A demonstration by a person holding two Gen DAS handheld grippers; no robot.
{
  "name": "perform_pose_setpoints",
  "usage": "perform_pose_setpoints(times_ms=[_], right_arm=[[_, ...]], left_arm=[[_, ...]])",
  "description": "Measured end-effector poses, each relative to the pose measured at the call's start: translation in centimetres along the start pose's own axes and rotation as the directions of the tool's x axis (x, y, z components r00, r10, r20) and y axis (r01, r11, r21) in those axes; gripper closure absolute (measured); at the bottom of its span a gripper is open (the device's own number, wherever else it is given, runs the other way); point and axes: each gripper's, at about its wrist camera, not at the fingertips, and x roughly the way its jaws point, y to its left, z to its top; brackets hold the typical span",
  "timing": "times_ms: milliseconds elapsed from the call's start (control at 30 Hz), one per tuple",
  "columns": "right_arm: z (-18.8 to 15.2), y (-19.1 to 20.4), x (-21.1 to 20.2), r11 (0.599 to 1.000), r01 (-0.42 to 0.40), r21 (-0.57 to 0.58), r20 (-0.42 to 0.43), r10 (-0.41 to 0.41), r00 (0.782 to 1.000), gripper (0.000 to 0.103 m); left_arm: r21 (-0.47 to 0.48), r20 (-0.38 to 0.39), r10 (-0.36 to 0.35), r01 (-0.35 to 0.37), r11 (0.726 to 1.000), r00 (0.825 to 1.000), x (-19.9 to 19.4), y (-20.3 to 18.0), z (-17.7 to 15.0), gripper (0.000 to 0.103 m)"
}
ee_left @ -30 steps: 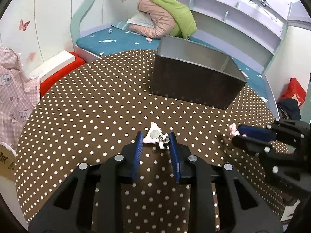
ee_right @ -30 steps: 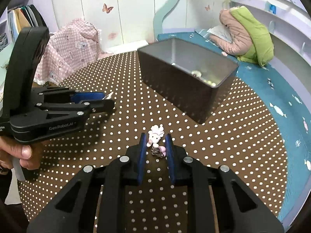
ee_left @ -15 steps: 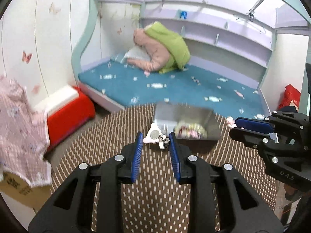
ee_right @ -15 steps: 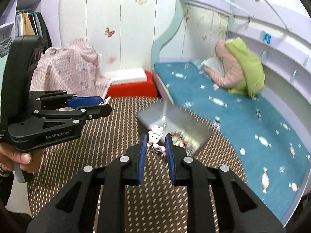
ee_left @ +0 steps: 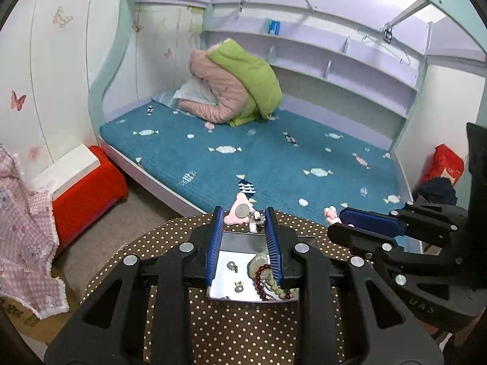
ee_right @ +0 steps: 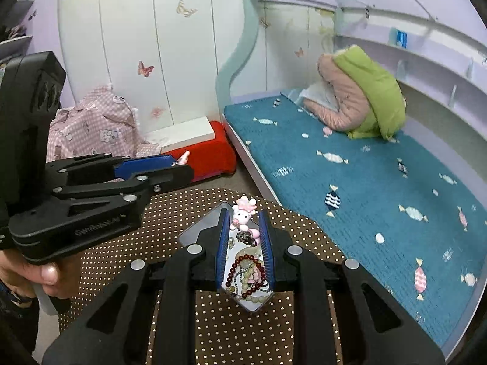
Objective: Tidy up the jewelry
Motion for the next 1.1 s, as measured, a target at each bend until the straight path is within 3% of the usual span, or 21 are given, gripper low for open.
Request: perform_pose_setpoints(times_ms=[200,267,333,367,400,433,533,600,933,1100], right_arm=[[-0.4,-0.3,1.7,1.0,-0.001,0.03,-0.038,0.002,0.999,0.084],[-0.6,-0.4,2.0,0.999,0.004,0.044,-0.046,-0.002,0.999,0.084],[-0.7,-0.5,2.3,0.999,0.017,0.048,-0.052,-0.015,0.999,0.072],[-0.8,-0.5,2.4,0.998,0.019,0.053,-0.052,-0.016,0.999,0.068],[-0.9,-0.5,2.3,0.998,0.019,0.06,-0.048,-0.016,0.999,0.058],[-1.1,-0.4,2.2,0.997,0.024,0.067,-0.04,-0.022,0.999,0.042],[-1.3,-0.6,1.7,0.995,0.042,0.087,-0.019,-0.041,0.999,0.022],[-1.5,-0.6,1.2,0.993,0.066,0.099,-0.006,-0.065,0.998,0.008],[-2.5,1.5,-3.8,0.982,0.121,0.145,0.063,-0.132,0.989,0.008],[-3.2,4.2,-7.6,0.98,0.13,0.148,0.119,-0.148,0.982,0.008]], left_arm=[[-0.014,-0.043,0.003,-0.003,1.0,0.999,2.7,0.5,0.1,0.075],[-0.023,-0.049,0.013,-0.014,1.0,0.999,3.0,0.9,-0.1,0.071],[-0.035,-0.046,0.029,-0.03,0.999,0.999,3.0,1.2,-0.3,0.042],[-0.039,-0.039,0.039,-0.04,0.998,0.999,2.8,1.3,-0.4,0.036],[-0.045,-0.03,0.046,-0.047,0.998,0.998,2.6,1.5,-0.4,0.027],[-0.051,-0.023,0.053,-0.054,0.997,0.998,2.3,1.7,-0.5,0.022],[-0.063,-0.009,0.077,-0.077,0.995,0.997,1.4,2.1,-0.9,0.013],[-0.068,0.01,0.103,-0.102,0.992,0.995,0.3,2.4,-1.2,0.011],[-0.079,0.124,0.216,-0.207,0.975,0.968,-7.6,1.8,-3.5,0.007],[-0.082,0.2,0.269,-0.258,0.963,0.942,-13.6,0.4,-5.7,0.005]])
